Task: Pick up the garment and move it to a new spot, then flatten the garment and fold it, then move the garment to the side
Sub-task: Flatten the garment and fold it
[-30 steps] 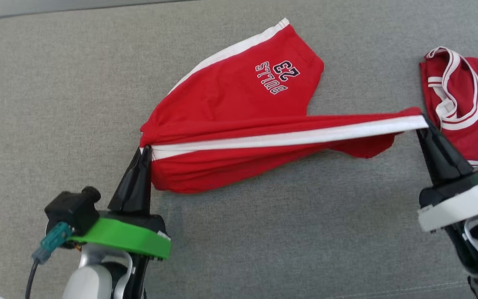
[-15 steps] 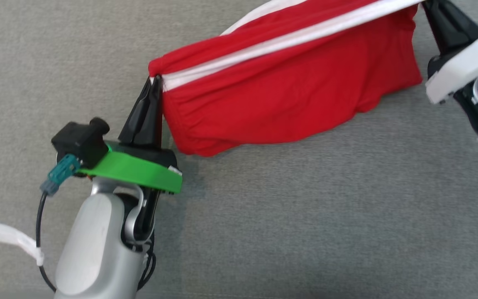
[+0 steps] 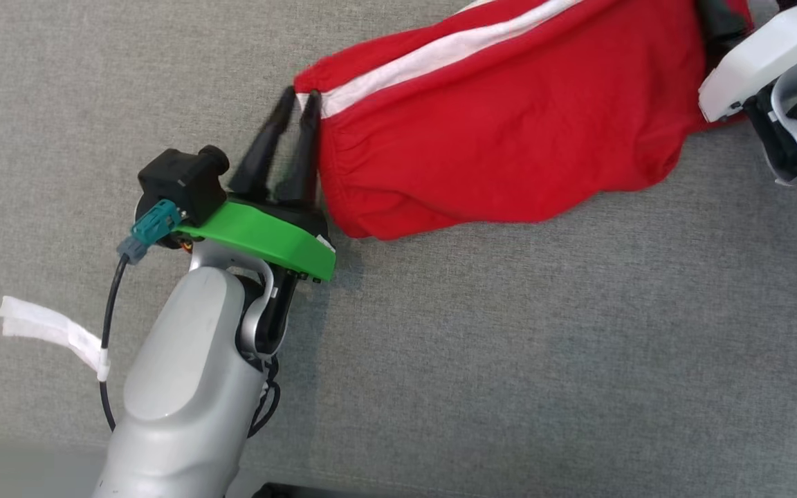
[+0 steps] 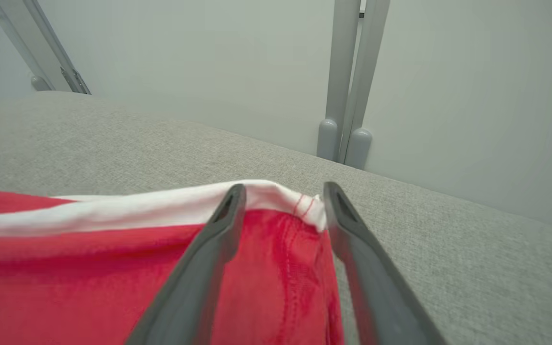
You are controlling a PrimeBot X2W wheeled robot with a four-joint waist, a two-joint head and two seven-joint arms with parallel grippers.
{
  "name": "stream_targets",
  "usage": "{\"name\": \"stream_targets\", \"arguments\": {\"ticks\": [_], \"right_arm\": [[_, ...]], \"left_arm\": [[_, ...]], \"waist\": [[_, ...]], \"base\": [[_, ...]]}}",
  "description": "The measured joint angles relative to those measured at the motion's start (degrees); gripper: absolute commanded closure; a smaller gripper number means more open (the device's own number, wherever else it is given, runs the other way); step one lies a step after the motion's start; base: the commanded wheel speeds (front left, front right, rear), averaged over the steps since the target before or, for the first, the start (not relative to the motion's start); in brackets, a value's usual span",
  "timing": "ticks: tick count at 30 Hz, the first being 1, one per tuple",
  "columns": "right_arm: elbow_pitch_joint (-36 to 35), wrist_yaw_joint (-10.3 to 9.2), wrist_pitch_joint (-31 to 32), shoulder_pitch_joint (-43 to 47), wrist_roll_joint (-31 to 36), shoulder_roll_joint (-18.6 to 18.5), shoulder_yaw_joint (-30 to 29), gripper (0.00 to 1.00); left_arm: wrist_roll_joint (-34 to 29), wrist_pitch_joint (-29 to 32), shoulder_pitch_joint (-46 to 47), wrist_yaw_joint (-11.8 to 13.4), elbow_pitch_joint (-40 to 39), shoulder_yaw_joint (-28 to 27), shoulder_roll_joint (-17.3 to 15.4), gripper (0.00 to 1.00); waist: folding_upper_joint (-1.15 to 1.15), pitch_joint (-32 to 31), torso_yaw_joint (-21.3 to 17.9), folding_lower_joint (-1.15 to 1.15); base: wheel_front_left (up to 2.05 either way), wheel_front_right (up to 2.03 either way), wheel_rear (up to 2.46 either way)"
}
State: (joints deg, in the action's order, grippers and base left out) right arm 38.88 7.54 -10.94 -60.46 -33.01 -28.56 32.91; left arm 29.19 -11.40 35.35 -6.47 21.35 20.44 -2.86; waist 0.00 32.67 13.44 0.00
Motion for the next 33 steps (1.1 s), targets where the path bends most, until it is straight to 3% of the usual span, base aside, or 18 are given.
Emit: {"name": "stream_targets", "arguments": {"ticks": [6,12,22,33], "right_arm": [[-1.4,-0.01,-3.87,3.58,0.48,1.57,-2.42,0.0],[-13.68,-0.01,-4.04,12.45,5.24,4.61,-12.69,0.0],[-24.09,-0.02,-4.05,28.6,9.81,10.61,-20.54,0.0],[-30.53,-0.02,-4.05,41.98,12.29,13.27,-23.68,0.0]], "left_arm": [[-4.44,-3.18,-0.35,4.34,-1.01,-1.85,-1.0,0.0],[-8.66,-3.56,-3.74,8.31,-5.81,-6.51,-4.03,0.0],[-10.18,-3.65,-11.58,9.77,-9.34,-10.57,-6.93,0.0],[-10.36,-3.42,-19.69,11.36,-11.6,-10.92,-8.54,0.0]], "waist": [[0.0,-1.4,-2.0,0.0],[0.0,-3.31,-5.63,0.0],[0.0,-8.13,-11.86,0.0],[0.0,-14.5,-16.78,0.0]], "base": [[0.0,0.0,0.0],[0.0,0.0,0.0],[0.0,0.0,0.0],[0.0,0.0,0.0]]}}
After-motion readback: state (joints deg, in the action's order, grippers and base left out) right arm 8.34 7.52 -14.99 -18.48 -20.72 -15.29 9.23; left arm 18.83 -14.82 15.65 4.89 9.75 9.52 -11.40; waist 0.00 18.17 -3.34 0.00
